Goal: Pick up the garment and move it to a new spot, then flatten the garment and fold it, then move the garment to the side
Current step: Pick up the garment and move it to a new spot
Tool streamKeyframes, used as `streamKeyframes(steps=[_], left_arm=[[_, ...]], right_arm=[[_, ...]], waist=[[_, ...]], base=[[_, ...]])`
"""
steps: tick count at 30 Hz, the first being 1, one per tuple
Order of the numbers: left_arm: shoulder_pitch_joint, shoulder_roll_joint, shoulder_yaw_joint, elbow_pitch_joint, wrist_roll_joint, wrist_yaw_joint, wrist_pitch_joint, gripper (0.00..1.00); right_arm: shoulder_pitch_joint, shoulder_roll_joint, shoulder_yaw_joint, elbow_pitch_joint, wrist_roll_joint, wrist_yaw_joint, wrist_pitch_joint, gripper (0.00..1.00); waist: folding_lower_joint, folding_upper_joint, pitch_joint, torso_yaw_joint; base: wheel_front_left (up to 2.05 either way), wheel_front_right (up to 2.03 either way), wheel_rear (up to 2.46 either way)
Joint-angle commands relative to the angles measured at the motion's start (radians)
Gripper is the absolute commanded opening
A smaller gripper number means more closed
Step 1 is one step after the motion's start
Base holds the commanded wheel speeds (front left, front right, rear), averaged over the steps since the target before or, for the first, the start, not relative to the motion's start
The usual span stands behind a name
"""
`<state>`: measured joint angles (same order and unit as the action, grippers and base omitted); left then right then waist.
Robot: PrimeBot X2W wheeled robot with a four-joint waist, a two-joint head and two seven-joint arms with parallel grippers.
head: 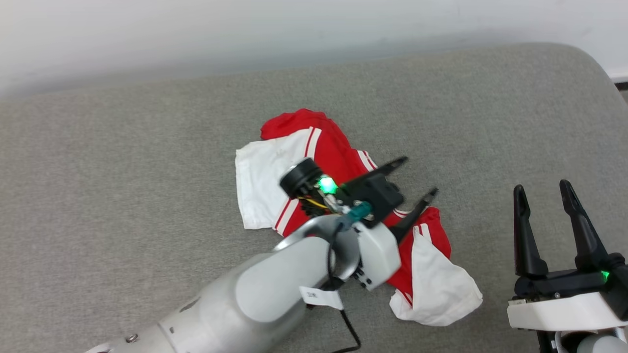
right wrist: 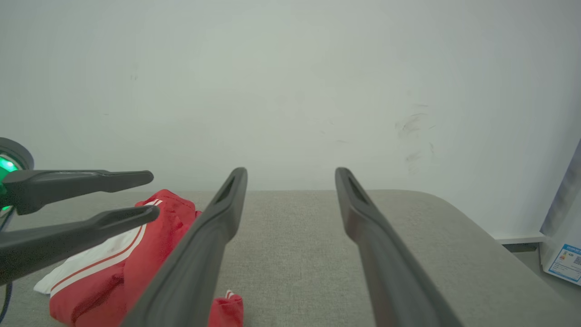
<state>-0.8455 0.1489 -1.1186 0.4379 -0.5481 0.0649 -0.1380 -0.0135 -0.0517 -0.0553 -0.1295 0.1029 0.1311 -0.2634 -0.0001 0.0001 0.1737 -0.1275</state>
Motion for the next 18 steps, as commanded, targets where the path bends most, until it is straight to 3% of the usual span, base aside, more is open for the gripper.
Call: streamKeyframes(steps=[1,10,14,18], left_arm=[[0.014,0.01,0.013,0.005,0.003,0.016,-0.022,1.0],[0.145,0.108,0.161,-0.016,0.004,0.175,-0.125,1.0],[0.231,0.151,0.269,-0.106,0.038,0.237,-0.129,1.0],[0.338,0.185,0.388,-0.193,0.081,0.273,-0.127,1.0]], right_arm=[[0.011,0.003,-0.001,0.001,-0.001,-0.001,-0.002,1.0],[0.054,0.003,-0.013,0.014,0.006,-0.001,-0.002,1.0],[0.07,0.002,-0.016,0.019,0.011,-0.001,-0.002,1.0],[0.084,0.002,-0.016,0.023,0.016,-0.001,-0.002,1.0]], waist=[[0.0001,-0.0001,-0.023,0.02],[0.0001,-0.0001,-0.084,0.065],[0.0001,-0.0001,-0.106,0.083],[0.0001,-0.0001,-0.124,0.095]], base=[[0.0,0.0,0.0],[0.0,0.0,0.0],[0.0,0.0,0.0],[0.0,0.0,0.0]])
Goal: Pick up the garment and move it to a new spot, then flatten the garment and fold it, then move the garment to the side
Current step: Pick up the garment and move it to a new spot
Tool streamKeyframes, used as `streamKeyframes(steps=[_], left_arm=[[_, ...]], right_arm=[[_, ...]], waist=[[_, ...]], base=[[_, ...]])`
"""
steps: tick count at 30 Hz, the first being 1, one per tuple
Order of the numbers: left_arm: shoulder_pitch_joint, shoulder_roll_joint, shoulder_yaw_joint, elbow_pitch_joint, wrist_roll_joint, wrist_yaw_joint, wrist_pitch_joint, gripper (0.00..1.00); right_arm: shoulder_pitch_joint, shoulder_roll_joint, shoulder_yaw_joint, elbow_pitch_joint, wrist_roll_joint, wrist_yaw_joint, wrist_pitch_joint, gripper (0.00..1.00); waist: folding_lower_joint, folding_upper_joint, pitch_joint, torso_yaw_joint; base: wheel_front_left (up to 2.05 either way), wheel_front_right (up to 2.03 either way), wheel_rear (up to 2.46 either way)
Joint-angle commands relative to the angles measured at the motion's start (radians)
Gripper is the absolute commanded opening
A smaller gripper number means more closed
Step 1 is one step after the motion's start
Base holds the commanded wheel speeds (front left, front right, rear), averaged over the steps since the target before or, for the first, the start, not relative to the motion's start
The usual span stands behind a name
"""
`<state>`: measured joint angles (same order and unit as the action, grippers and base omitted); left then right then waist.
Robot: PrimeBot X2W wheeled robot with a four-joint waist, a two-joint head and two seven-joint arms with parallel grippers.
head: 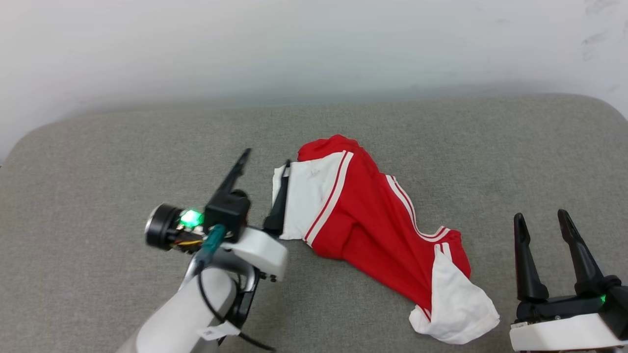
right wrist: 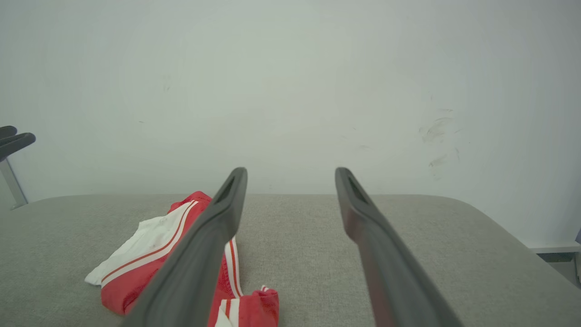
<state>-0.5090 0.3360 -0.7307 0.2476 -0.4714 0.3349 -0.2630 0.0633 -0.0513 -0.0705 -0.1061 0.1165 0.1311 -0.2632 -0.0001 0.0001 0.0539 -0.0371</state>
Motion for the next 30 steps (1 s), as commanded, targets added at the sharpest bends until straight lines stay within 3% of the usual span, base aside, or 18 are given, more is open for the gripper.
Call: streamKeyframes(steps=[1,7,14,30], left_arm=[[0.025,0.002,0.028,-0.026,0.017,0.006,-0.002,1.0],[0.197,0.007,0.202,-0.113,0.077,0.004,-0.002,1.0],[0.355,-0.037,0.337,-0.133,0.135,-0.04,-0.002,1.0],[0.505,-0.17,0.524,-0.106,0.253,-0.162,-0.003,1.0]], right_arm=[[0.01,0.002,-0.002,0.0,0.004,-0.001,-0.002,1.0],[0.025,0.002,-0.003,0.012,0.022,-0.001,-0.002,1.0],[0.047,0.002,0.004,0.038,0.045,-0.001,-0.002,1.0],[0.098,0.002,0.024,0.08,0.05,-0.001,-0.002,1.0]], waist=[[0.0001,-0.0001,-0.007,0.007],[0.0001,-0.0001,-0.025,0.021],[0.0001,-0.0001,-0.04,0.033],[0.0001,-0.0001,-0.054,0.059]], base=[[0.0,0.0,0.0],[0.0,0.0,0.0],[0.0,0.0,0.0],[0.0,0.0,0.0]])
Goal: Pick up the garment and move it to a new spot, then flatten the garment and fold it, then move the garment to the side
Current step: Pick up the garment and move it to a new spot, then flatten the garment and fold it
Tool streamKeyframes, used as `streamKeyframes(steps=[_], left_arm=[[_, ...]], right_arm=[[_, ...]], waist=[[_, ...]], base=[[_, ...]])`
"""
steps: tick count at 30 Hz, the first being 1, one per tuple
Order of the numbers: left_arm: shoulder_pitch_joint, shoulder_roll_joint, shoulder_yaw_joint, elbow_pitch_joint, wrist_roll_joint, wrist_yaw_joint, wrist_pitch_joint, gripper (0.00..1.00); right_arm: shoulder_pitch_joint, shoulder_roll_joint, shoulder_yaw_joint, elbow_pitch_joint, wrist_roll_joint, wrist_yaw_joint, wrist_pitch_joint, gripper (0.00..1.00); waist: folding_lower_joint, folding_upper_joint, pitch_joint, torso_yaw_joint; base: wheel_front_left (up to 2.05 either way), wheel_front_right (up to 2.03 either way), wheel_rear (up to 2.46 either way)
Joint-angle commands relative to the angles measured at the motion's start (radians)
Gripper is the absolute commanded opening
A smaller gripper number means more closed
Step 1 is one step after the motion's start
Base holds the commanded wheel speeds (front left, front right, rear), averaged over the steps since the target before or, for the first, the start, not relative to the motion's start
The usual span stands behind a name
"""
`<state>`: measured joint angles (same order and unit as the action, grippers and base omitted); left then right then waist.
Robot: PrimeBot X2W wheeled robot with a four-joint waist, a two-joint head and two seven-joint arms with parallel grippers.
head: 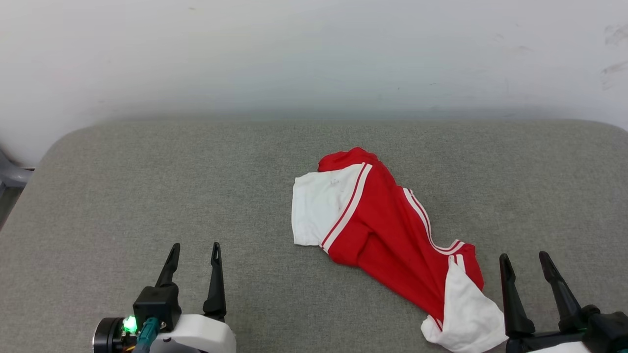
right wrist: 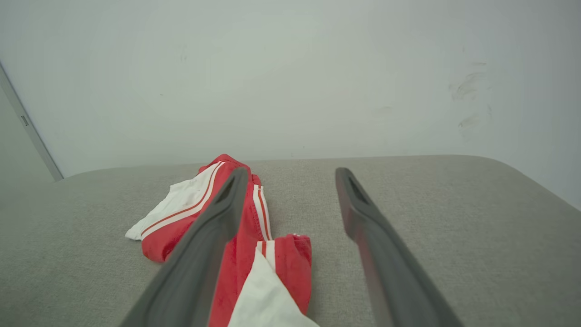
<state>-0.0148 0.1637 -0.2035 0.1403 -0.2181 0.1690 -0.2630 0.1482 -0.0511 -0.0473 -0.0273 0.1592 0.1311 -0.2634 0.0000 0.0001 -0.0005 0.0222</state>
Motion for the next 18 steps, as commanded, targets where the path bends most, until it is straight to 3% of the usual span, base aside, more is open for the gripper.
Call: streamKeyframes(steps=[1,18], left_arm=[[0.014,-0.005,0.005,0.003,0.007,-0.004,-0.003,1.0],[0.044,-0.067,0.107,0.022,0.092,-0.102,-0.003,1.0]], right_arm=[[0.016,0.002,0.0,0.002,0.008,-0.001,-0.002,1.0],[0.033,0.002,0.005,0.02,0.012,-0.001,-0.002,1.0]], waist=[[0.0,-0.0001,-0.001,0.001],[0.0,-0.0001,-0.009,0.006]], base=[[0.0,0.0,0.0],[0.0,0.0,0.0]])
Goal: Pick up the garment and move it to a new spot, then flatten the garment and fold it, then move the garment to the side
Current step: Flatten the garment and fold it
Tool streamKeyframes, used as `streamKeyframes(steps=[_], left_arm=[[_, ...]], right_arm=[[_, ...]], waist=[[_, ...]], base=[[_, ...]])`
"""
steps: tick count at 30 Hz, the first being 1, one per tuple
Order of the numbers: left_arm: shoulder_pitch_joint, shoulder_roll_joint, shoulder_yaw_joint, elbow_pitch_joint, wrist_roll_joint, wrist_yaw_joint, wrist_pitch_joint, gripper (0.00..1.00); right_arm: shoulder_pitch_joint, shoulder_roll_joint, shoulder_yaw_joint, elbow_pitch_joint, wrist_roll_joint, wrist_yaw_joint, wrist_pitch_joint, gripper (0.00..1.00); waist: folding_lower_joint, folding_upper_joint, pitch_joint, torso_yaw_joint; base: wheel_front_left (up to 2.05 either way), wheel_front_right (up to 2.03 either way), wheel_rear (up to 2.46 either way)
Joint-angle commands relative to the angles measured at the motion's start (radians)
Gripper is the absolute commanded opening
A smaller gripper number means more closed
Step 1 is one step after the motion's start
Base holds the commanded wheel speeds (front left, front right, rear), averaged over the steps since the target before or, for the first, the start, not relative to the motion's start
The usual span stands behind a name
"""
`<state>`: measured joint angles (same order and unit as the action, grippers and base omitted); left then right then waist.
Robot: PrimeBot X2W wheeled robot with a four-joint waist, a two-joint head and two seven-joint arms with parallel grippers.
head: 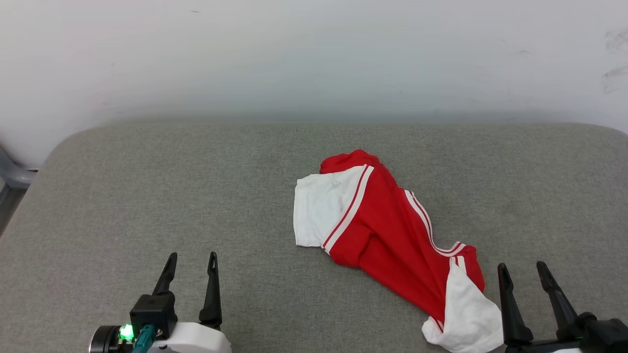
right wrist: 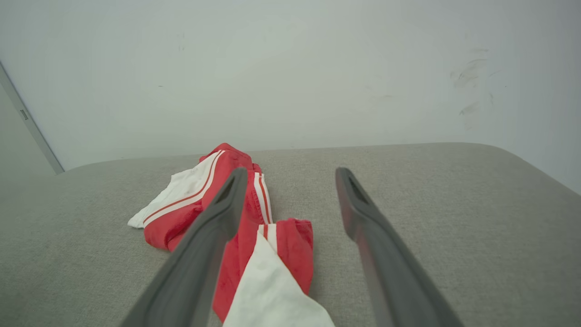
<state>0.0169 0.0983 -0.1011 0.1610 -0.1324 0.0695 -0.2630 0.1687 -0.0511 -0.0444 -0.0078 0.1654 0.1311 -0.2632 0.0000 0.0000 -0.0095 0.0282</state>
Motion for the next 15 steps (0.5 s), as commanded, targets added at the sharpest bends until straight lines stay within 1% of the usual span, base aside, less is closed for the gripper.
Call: streamKeyframes(steps=[1,11,15], left_arm=[[0.013,-0.003,0.008,0.003,0.009,-0.006,-0.003,1.0],[-0.018,-0.019,0.039,0.019,0.036,-0.037,-0.003,1.0],[-0.089,-0.002,0.041,0.034,0.052,-0.07,-0.003,1.0]], right_arm=[[0.012,0.002,0.002,0.001,0.006,-0.001,-0.002,1.0],[-0.002,0.002,0.004,-0.001,0.008,-0.001,-0.002,1.0],[-0.022,0.002,0.009,-0.006,0.001,-0.001,-0.002,1.0]], waist=[[0.0,0.0,0.001,0.0],[0.0,0.0,0.007,-0.003],[0.0,0.0,0.017,-0.013]], base=[[0.0,0.0,0.0],[0.0,0.0,0.0],[0.0,0.0,0.0]])
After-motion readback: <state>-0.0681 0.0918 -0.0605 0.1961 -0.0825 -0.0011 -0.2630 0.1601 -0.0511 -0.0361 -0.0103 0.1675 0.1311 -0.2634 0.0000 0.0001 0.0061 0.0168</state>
